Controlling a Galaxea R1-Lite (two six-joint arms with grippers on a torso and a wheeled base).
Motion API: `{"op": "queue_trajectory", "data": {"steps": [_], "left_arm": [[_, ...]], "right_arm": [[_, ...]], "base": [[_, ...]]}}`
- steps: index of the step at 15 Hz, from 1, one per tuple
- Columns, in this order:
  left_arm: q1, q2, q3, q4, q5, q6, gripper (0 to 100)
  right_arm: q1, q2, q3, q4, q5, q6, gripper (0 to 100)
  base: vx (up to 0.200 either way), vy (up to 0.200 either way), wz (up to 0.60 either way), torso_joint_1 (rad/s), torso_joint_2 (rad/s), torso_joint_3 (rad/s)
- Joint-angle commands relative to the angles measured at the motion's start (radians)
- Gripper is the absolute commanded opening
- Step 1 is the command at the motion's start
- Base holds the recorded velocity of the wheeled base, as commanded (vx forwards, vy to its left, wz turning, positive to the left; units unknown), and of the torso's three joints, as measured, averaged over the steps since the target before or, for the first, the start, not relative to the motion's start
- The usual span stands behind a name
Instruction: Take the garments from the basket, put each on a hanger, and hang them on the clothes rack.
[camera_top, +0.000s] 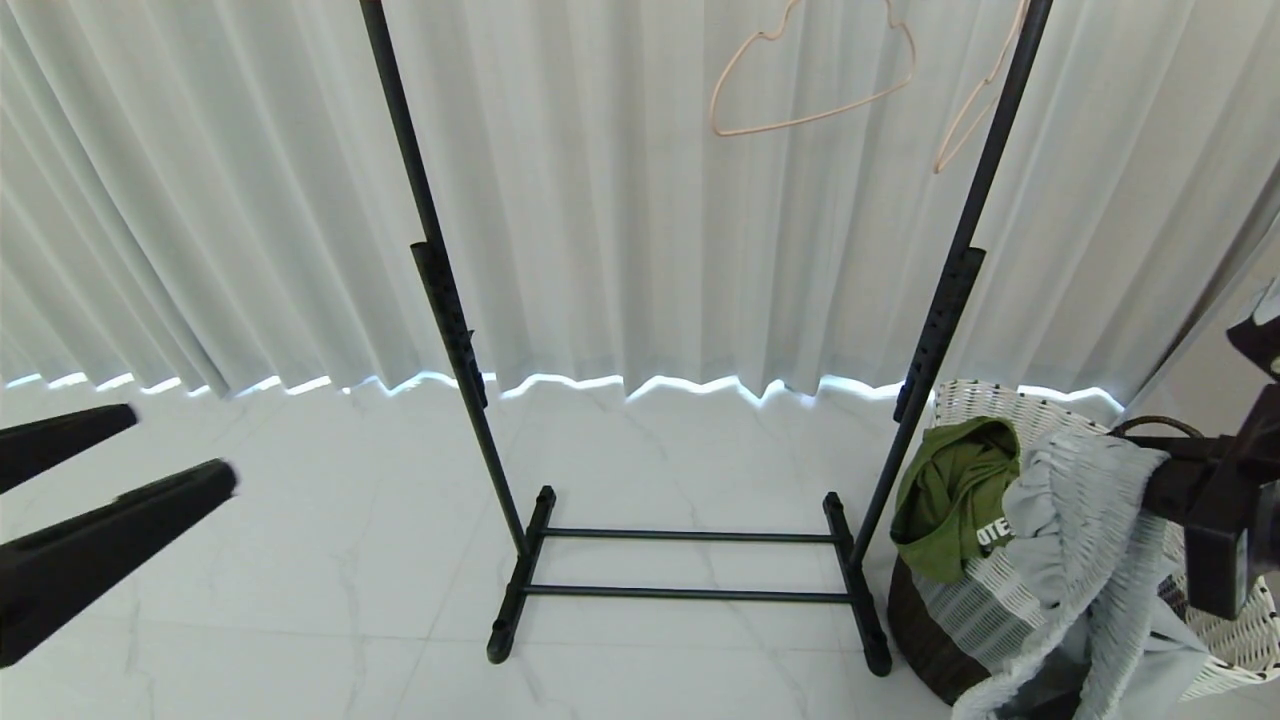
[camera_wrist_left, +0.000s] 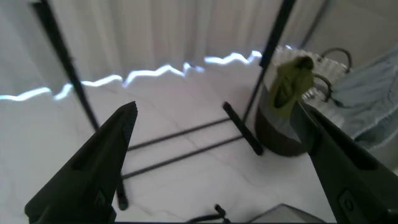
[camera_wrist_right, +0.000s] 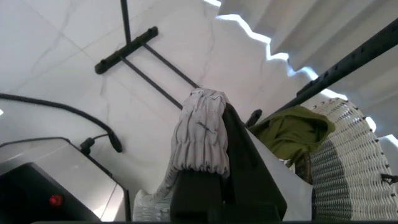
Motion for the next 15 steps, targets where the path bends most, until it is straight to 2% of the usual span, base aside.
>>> {"op": "queue_trajectory", "data": {"steps": [1,3,4,6,7,9,10,11,15], "left_arm": [[-0.146,0.322,-0.066,-0.088,0.016,-0.004,100],[-0.279,0.414,-0.067,-0.118,0.111,-0.017,100],[-0.362,0.457,-0.07,-0.137,0.159,-0.07,100],[-0.534,0.574,-0.079,-0.212,0.303,-0.218,100],[-0.606,0.635,-0.082,-0.244,0.38,-0.268,100],[-0.755,0.721,-0.144,-0.258,0.411,-0.463,100],[-0.802,0.775,-0.188,-0.258,0.417,-0.543,100],[-0.828,0.828,-0.221,-0.256,0.426,-0.583,100],[-0.888,1.051,-0.297,-0.293,0.5,-0.587,100]], "right_arm": [[-0.001,-0.019,-0.014,-0.021,0.001,0.0,0],[-0.001,0.002,-0.044,-0.035,0.001,0.0,0],[-0.001,0.012,-0.057,-0.035,0.003,0.0,0],[-0.001,0.025,-0.084,-0.035,0.003,0.0,0],[0.001,0.03,-0.096,-0.035,0.004,0.0,0],[0.008,0.041,-0.111,-0.036,0.007,0.0,0],[0.025,0.045,-0.116,-0.036,0.01,0.001,0],[0.037,0.045,-0.117,-0.042,0.01,0.006,0],[0.051,0.039,-0.116,-0.058,0.01,0.024,0]], "base": [[0.0,0.0,0.0,0.0,0.0,0.0],[0.0,0.0,0.0,0.0,0.0,0.0],[0.0,0.0,0.0,0.0,0.0,0.0],[0.0,0.0,0.0,0.0,0.0,0.0],[0.0,0.0,0.0,0.0,0.0,0.0],[0.0,0.0,0.0,0.0,0.0,0.0],[0.0,0.0,0.0,0.0,0.0,0.0],[0.0,0.0,0.0,0.0,0.0,0.0],[0.0,0.0,0.0,0.0,0.0,0.0]]}}
